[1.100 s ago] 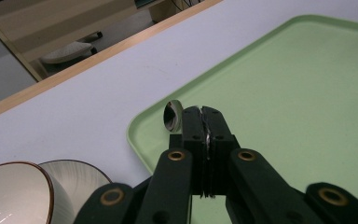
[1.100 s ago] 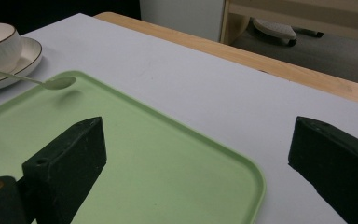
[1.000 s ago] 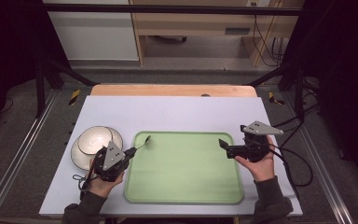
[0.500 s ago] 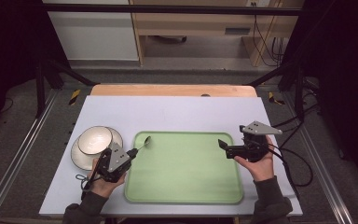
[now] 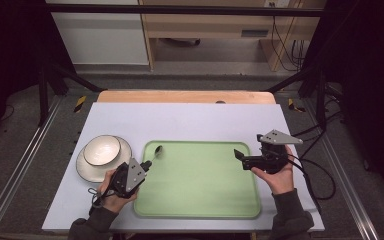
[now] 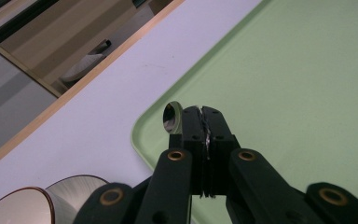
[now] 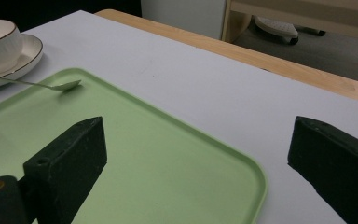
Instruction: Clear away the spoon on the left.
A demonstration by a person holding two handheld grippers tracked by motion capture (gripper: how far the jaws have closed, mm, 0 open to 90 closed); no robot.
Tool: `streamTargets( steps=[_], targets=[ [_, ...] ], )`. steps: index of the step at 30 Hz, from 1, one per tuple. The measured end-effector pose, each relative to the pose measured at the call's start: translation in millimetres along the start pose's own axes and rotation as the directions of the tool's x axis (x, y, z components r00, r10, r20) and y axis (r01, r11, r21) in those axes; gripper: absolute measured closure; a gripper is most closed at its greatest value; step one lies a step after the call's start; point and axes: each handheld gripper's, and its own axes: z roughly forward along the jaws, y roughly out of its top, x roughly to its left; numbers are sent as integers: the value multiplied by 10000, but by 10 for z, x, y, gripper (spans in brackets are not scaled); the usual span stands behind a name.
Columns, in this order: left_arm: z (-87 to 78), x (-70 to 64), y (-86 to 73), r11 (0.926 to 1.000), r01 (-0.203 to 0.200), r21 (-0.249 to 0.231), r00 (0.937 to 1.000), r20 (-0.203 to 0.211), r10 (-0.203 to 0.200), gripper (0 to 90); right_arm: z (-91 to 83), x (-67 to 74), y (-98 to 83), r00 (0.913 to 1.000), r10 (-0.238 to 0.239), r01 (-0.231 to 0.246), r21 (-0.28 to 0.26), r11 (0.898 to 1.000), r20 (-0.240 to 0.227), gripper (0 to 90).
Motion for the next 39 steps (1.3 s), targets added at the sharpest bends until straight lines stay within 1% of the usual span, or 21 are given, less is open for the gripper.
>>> streamTargets(
  steps=[3,7,9,13,15,18,21,22,23,26,27,28,29,31,34,35,39],
  targets=[
    [1,-2,0,10000,-16,20,10000,-24,16,885,2,4,-1,10000,23,-23,31,10000,0,46],
    [11,-6,-1,9997,-32,251,9999,-139,35,884,1,3,-1,10000,14,-14,22,10000,-1,47],
    [14,-13,-1,9997,-84,215,9998,-180,88,883,0,1,1,10000,-9,9,-2,10000,0,47],
    [15,-40,7,9993,-324,203,9992,-207,328,882,-1,1,1,10000,-17,17,-12,10000,1,48],
    [18,-47,9,9993,-330,170,9991,-245,334,882,-3,0,1,10000,-31,31,-19,10000,-10,49],
    [26,-53,8,9991,-401,124,9991,-137,403,873,-4,-2,1,10000,-24,24,-2,10000,-5,49],
    [35,-70,12,9983,-557,149,9984,-10,558,851,-2,1,1,10000,-35,35,-16,10000,-13,49],
    [35,-77,14,9974,-691,205,9976,-34,692,851,0,2,1,10000,-17,17,-16,10000,0,49],
    [38,-90,16,9971,-744,162,9972,-100,746,862,0,3,1,10000,-8,8,-10,10000,-4,49],
    [43,-101,20,9963,-847,177,9964,-48,848,865,-3,1,1,10000,-41,41,-22,10000,-24,50],
    [51,-119,25,9945,-1027,217,9947,-12,1027,862,-6,0,2,10000,-29,29,-32,10000,-16,50],
    [51,-125,27,9936,-1099,250,9939,-2,1099,861,-8,2,2,10000,-5,5,-14,10000,-12,50],
    [51,-125,27,9936,-1099,250,9939,-2,1099,861,-8,2,2,10000,-5,5,-14,10000,-12,50],
    [60,-142,31,9921,-1233,223,9924,55,1232,852,-11,2,3,10000,3,-3,-15,10000,-21,50],
    [66,-149,33,9916,-1270,226,9919,104,1268,845,-10,3,2,10000,-4,4,-21,10000,-19,50],
    [71,-156,34,9904,-1358,256,9907,147,1354,844,-9,3,2,10000,-2,2,-22,10000,-20,51],
    [81,-171,36,9898,-1403,249,9900,194,1399,831,-12,2,3,10000,1,-1,-15,10000,-25,51]
  ],
)
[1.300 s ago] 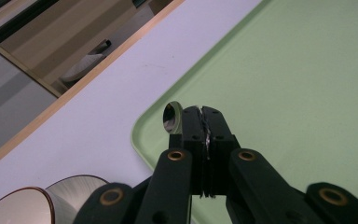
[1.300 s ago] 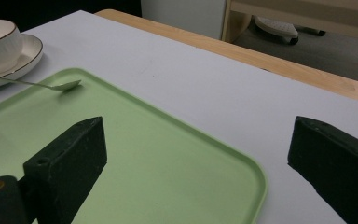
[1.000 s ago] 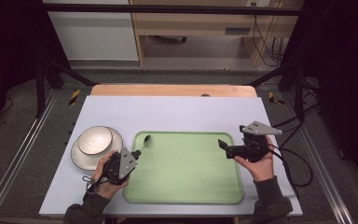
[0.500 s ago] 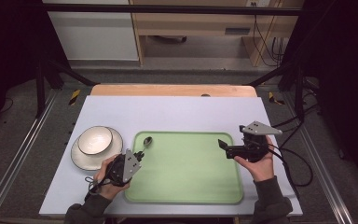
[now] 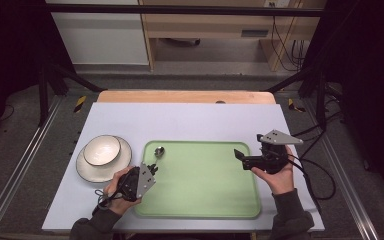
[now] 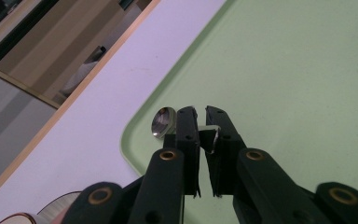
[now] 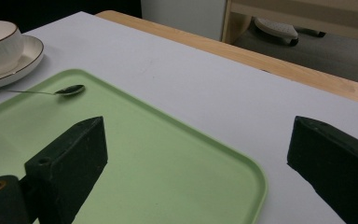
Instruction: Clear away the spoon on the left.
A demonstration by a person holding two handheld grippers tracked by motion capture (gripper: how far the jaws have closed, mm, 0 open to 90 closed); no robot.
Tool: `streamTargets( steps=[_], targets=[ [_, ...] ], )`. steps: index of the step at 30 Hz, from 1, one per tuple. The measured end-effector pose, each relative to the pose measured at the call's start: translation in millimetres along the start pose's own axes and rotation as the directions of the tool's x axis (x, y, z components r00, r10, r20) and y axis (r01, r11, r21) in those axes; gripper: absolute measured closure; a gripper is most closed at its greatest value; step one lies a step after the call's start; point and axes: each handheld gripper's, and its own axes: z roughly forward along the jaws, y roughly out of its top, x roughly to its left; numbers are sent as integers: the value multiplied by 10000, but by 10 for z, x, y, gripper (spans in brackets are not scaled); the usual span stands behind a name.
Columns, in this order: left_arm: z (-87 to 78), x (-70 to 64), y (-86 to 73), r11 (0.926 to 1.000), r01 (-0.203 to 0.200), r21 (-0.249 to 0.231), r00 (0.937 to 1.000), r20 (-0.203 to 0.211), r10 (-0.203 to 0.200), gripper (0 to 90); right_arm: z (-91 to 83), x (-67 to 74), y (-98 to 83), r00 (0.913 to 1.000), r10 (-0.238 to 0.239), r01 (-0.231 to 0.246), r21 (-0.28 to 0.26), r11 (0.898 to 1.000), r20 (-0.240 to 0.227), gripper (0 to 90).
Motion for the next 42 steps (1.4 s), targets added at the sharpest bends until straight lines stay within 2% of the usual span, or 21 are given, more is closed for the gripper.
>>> streamTargets(
  steps=[19,42],
  targets=[
    [40,-54,12,9991,-373,209,9991,223,368,801,-9,-2,3,10000,-9,9,-71,10000,-2,54],
    [77,-87,17,9982,-521,281,9978,415,510,761,-19,-4,6,10000,37,-37,-65,10000,3,53]
  ],
)
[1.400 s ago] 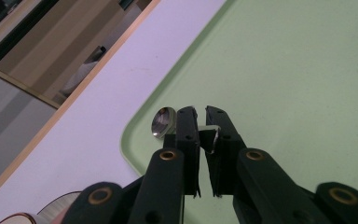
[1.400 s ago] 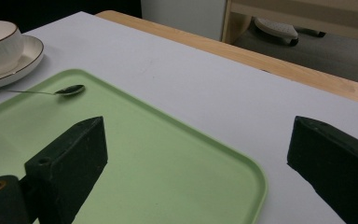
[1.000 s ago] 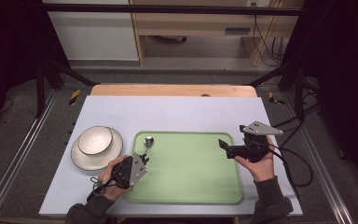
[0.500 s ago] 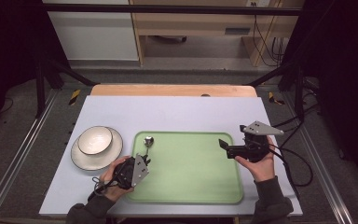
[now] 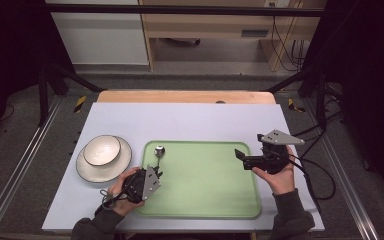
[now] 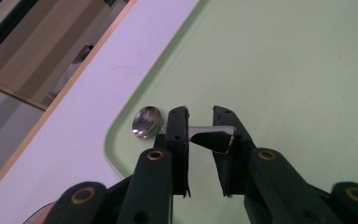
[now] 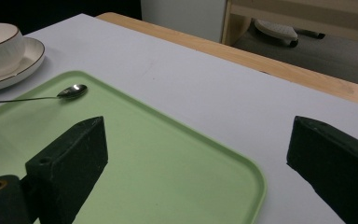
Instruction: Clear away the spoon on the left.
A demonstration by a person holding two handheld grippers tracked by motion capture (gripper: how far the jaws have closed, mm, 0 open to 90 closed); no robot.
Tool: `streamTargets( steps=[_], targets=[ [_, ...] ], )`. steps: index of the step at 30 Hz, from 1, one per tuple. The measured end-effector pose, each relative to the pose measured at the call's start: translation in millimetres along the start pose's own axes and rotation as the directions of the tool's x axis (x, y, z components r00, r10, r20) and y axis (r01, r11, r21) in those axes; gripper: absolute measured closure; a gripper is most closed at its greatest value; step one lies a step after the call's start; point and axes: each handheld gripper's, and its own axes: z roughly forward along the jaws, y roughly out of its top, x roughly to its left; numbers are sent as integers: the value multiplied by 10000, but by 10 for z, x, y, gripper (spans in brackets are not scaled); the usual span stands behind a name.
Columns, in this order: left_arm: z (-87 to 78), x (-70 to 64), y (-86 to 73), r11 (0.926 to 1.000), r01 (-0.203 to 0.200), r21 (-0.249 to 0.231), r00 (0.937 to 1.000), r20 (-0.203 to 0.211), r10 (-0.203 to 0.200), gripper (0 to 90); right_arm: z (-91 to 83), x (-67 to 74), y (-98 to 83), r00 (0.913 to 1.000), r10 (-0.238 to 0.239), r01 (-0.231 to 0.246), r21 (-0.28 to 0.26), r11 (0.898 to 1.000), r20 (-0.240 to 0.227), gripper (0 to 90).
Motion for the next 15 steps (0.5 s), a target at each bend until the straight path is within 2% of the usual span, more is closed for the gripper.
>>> streamTargets(
  steps=[15],
  targets=[
    [21,-8,0,10000,-45,86,9998,209,43,719,-6,-2,2,10000,7,-7,1,10000,5,53]
  ],
)
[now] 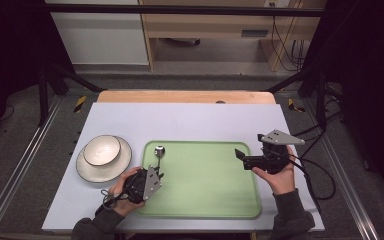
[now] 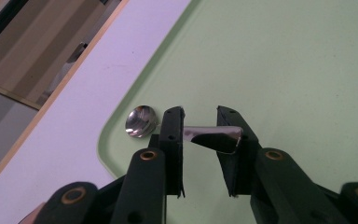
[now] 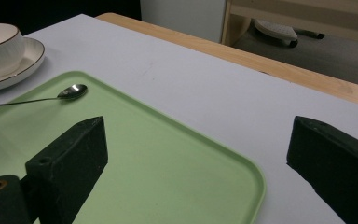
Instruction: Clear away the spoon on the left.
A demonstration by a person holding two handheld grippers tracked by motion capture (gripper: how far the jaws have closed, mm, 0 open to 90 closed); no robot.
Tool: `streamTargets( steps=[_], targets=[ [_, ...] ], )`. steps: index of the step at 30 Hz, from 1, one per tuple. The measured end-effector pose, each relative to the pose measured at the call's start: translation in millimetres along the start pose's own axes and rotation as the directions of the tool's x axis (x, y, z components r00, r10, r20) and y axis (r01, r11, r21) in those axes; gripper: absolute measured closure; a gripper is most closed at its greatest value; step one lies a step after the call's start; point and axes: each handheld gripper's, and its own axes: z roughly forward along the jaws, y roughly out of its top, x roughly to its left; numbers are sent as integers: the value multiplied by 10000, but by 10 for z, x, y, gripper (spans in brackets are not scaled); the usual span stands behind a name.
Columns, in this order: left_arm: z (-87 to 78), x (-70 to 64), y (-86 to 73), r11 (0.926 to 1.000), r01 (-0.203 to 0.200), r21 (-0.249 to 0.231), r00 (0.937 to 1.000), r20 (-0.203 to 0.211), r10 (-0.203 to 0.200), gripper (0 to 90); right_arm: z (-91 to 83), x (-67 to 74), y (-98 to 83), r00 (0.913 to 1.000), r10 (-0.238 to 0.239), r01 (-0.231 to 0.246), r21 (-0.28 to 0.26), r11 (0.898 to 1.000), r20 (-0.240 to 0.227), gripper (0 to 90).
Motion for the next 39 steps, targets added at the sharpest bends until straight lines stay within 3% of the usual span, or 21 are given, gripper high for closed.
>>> streamTargets(
  steps=[29,39],
  targets=[
    [51,-2,-2,9997,96,238,9993,355,-104,540,-1,-3,1,10000,-46,46,-29,10000,-2,52],
    [73,3,-8,9988,327,356,9982,491,-345,466,-2,-4,1,10000,-43,43,-28,10000,-4,52]
  ],
)
